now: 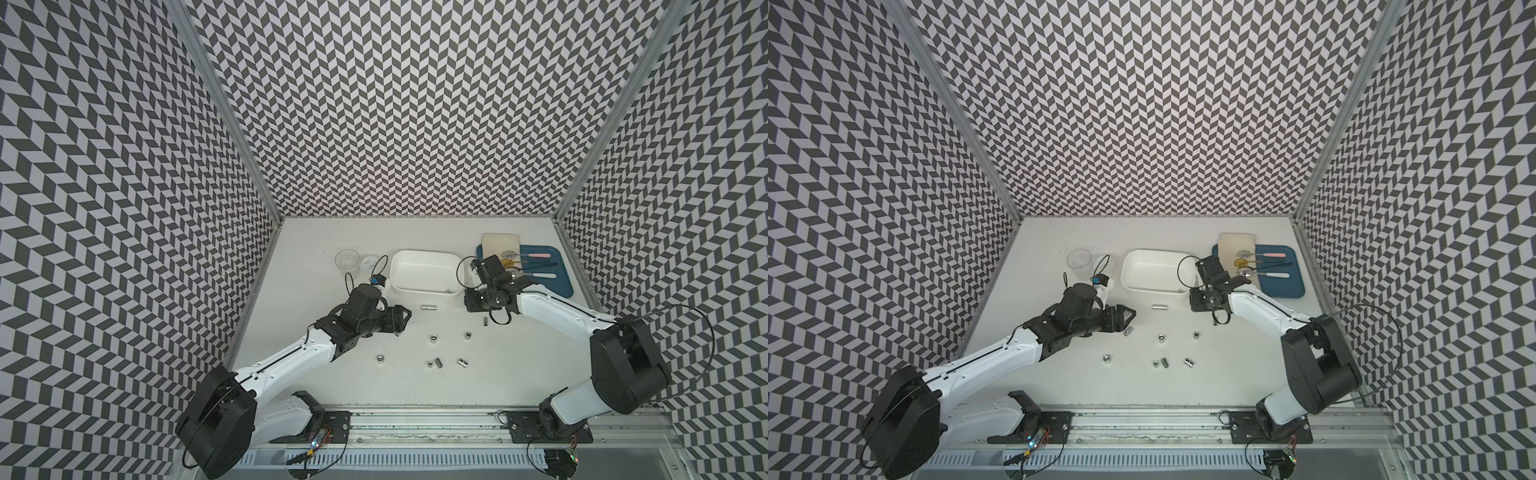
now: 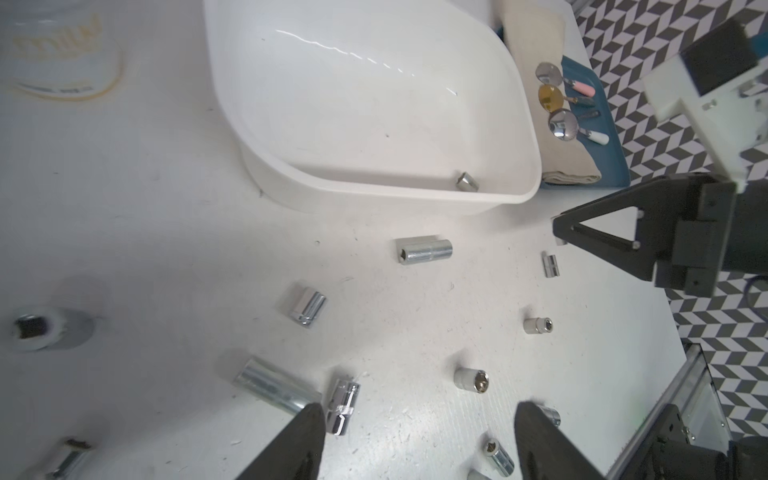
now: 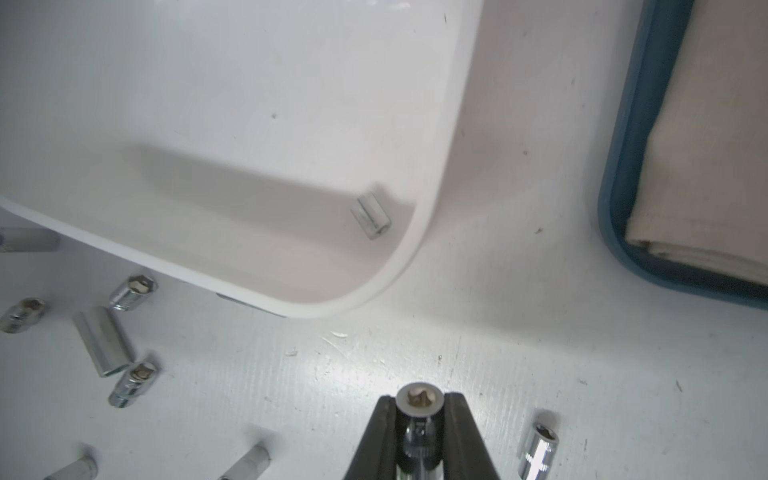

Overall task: Put the socket on the desktop into the storage box
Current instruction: Pick up the socket head at the center of the board, then place the socket head in the storage box.

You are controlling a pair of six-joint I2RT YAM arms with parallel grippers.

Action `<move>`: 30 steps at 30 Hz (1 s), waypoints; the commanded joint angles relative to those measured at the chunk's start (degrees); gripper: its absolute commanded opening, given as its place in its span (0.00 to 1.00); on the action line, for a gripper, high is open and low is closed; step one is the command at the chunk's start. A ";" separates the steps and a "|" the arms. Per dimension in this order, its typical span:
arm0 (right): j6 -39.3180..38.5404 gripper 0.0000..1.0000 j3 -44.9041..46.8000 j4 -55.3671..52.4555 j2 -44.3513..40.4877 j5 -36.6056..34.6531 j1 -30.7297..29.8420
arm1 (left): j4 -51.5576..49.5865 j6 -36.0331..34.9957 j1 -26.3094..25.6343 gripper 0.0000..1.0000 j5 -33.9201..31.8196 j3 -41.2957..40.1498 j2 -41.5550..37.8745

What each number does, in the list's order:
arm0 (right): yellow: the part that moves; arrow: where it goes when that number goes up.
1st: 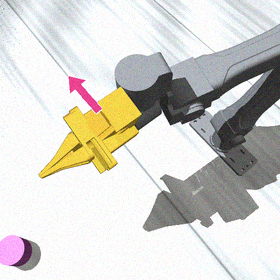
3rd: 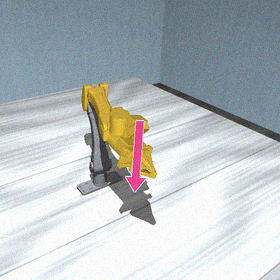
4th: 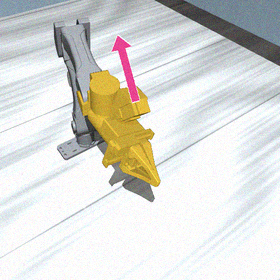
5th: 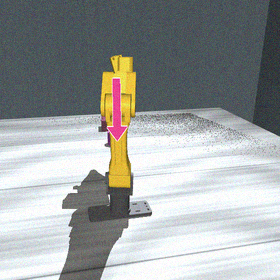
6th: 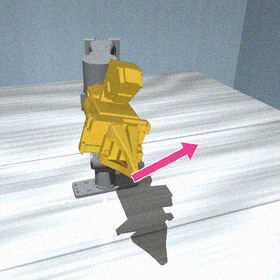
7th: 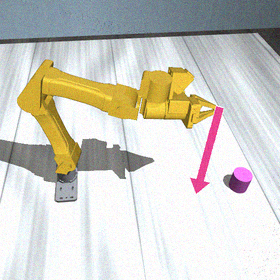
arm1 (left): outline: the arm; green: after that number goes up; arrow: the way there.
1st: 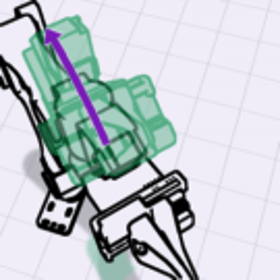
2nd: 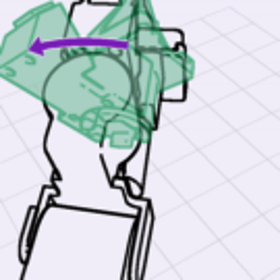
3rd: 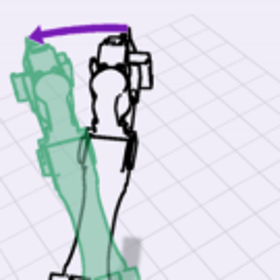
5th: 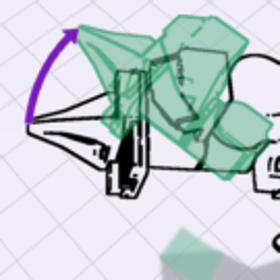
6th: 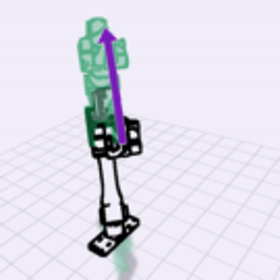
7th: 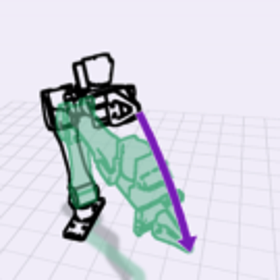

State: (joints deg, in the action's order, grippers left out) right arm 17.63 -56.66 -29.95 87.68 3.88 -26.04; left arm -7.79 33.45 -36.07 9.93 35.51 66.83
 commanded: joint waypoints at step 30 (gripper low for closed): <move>-0.06 0.18 -31.39 -2.46 27.86 1.94 -3.67 | -1.77 2.75 7.77 0.75 2.42 -6.08 -10.61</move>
State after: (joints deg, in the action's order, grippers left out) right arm 17.56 -86.02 -33.04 113.67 5.48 -29.23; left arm -8.99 35.92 -28.69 11.73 30.02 57.36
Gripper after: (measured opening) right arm 0.187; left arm 0.748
